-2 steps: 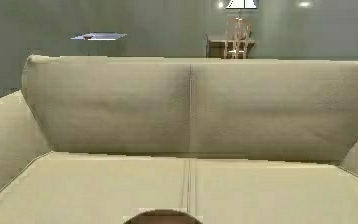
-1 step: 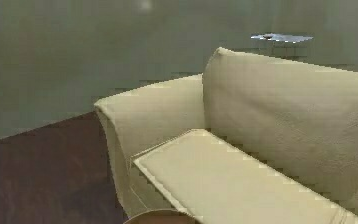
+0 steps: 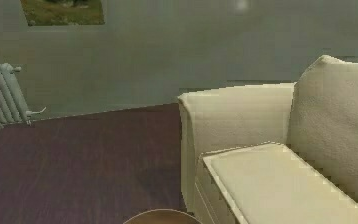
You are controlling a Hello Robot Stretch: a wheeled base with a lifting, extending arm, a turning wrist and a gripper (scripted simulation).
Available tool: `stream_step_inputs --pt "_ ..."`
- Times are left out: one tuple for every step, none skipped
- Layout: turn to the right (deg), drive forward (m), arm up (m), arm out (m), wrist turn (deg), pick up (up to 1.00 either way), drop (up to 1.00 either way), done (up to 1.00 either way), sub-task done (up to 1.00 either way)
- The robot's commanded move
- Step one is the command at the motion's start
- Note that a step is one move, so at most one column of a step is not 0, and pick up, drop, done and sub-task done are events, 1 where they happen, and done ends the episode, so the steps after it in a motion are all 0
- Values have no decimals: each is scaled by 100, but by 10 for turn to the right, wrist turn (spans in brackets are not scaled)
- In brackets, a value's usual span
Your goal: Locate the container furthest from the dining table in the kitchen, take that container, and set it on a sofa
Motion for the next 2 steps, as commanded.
stream_step_inputs --pt "0 0 0 40 0 0 0 0 0" --pt "0 0 0 0 450 0 0 0 0"
